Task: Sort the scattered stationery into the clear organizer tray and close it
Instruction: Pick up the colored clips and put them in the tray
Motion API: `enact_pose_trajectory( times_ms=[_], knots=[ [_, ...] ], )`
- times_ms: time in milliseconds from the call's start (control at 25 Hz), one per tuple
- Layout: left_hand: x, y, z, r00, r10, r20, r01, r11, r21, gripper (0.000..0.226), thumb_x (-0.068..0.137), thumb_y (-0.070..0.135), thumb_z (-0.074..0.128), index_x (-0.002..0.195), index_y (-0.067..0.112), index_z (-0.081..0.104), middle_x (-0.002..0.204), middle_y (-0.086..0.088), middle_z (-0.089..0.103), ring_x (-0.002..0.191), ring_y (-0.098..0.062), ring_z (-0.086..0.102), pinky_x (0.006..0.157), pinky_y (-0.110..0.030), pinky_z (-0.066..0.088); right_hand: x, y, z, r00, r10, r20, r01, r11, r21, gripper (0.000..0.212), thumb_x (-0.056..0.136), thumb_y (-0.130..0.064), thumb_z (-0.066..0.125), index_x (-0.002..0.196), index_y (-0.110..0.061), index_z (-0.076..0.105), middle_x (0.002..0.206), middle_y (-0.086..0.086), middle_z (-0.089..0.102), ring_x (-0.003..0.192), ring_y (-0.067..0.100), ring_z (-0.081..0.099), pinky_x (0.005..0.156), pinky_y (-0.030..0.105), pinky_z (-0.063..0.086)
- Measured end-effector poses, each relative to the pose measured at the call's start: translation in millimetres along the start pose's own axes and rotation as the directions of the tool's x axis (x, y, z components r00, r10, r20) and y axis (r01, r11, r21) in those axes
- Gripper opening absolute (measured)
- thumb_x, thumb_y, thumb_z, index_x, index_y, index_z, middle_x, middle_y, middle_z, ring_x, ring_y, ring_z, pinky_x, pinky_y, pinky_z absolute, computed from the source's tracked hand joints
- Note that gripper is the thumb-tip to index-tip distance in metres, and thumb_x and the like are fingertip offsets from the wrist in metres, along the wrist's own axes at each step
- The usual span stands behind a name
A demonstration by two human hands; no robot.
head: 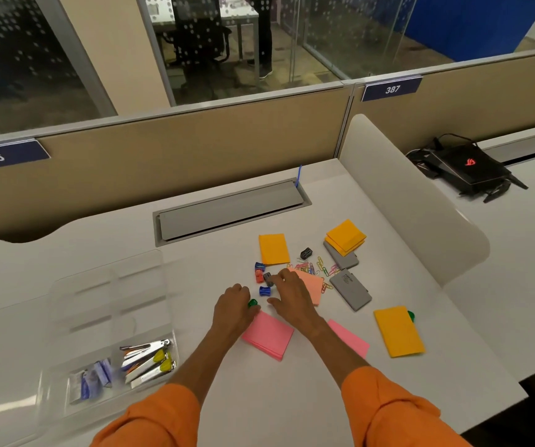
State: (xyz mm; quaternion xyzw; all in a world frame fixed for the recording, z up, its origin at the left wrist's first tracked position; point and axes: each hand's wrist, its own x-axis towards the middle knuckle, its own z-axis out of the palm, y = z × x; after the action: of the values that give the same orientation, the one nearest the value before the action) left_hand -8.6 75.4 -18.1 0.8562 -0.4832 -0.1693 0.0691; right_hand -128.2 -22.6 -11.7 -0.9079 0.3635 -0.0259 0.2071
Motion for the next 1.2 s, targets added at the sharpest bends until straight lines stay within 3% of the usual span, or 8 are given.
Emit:
enact_pose_trajectory(
  times_ms=[200,400,520,600,720,840,960,1200],
  knots=[
    [10.4,-7.7,4.6,0.993,0.116,0.012,-0.116,0.986,0.116,0.022,0.099,0.022,0.047,0.113,0.007,0.054,0.113,-0.011,0.059,0.098,-0.023,0.056,0.079,-0.029,0.041,13.1,-4.7,9.2,1.0,-0.026,-0.008,0.026,0.999,-0.022,0.041,0.081,-0.026,0.073,0.118,-0.014,0.06,0.112,0.008,0.059,0.102,0.025,0.053,0.084,0.033,0.043],
    [20.2,-19.9,-7.2,0.999,0.033,-0.032,-0.037,0.992,-0.123,0.021,0.101,0.02,0.043,0.117,0.007,0.047,0.115,-0.014,0.059,0.089,-0.018,0.052,0.077,-0.023,0.04,22.7,-5.3,15.8,1.0,-0.029,-0.013,0.028,0.998,-0.047,0.039,0.081,-0.032,0.073,0.113,-0.012,0.061,0.11,0.009,0.058,0.1,0.026,0.053,0.084,0.034,0.043],
    [28.2,-20.2,-15.3,0.997,0.007,-0.073,-0.025,0.97,-0.243,0.034,0.101,0.016,0.044,0.134,0.01,0.045,0.127,-0.014,0.058,0.108,-0.025,0.059,0.095,-0.031,0.047,26.6,-7.2,17.3,1.0,-0.016,-0.007,0.015,0.998,-0.06,0.038,0.082,-0.034,0.072,0.111,-0.012,0.061,0.11,0.01,0.057,0.1,0.025,0.053,0.085,0.033,0.043],
    [35.8,-19.1,-17.1,0.997,0.02,-0.08,-0.04,0.966,-0.256,0.029,0.101,0.012,0.042,0.128,0.008,0.05,0.119,-0.016,0.058,0.099,-0.025,0.059,0.088,-0.031,0.048,27.8,-5.9,19.2,1.0,-0.012,-0.012,0.011,0.999,-0.039,0.034,0.082,-0.034,0.071,0.107,-0.012,0.063,0.107,0.009,0.057,0.098,0.024,0.053,0.083,0.033,0.042],
    [49.2,-17.0,-16.3,0.997,-0.061,-0.054,0.04,0.94,-0.339,0.017,0.1,0.01,0.04,0.105,0.0,0.052,0.102,-0.017,0.058,0.081,-0.02,0.049,0.074,-0.028,0.041,28.0,1.1,15.3,0.99,0.115,-0.079,-0.097,0.975,0.2,0.026,0.08,-0.03,0.074,0.096,-0.011,0.064,0.099,0.006,0.058,0.089,0.018,0.051,0.074,0.024,0.039],
    [61.3,-8.9,-11.4,0.992,-0.124,-0.009,0.111,0.913,-0.393,0.023,0.102,0.019,0.036,0.087,0.006,0.047,0.085,-0.012,0.053,0.077,-0.021,0.048,0.068,-0.029,0.037,31.5,9.6,-1.8,0.945,0.31,-0.105,-0.222,0.843,0.49,0.021,0.081,-0.015,0.072,0.096,-0.007,0.061,0.095,0.008,0.062,0.078,0.014,0.052,0.058,0.01,0.038],
    [70.8,3.2,-3.8,0.986,-0.16,0.034,0.163,0.937,-0.31,0.037,0.099,0.041,0.041,0.091,0.007,0.051,0.086,-0.011,0.056,0.077,-0.023,0.054,0.062,-0.031,0.038,37.8,18.4,-15.2,0.932,0.353,-0.088,-0.227,0.754,0.616,0.021,0.088,-0.006,0.059,0.109,-0.007,0.058,0.104,0.011,0.063,0.082,0.016,0.054,0.058,0.009,0.04],
    [79.4,22.1,1.1,0.98,-0.195,0.044,0.199,0.968,-0.154,0.046,0.087,0.043,0.06,0.114,0.006,0.054,0.109,-0.011,0.059,0.096,-0.026,0.061,0.074,-0.035,0.051,44.9,32.1,-2.8,0.977,0.215,0.001,-0.196,0.886,0.421,0.028,0.1,-0.012,0.035,0.113,-0.02,0.058,0.097,0.006,0.044,0.083,0.019,0.051,0.067,0.02,0.041]
  ],
)
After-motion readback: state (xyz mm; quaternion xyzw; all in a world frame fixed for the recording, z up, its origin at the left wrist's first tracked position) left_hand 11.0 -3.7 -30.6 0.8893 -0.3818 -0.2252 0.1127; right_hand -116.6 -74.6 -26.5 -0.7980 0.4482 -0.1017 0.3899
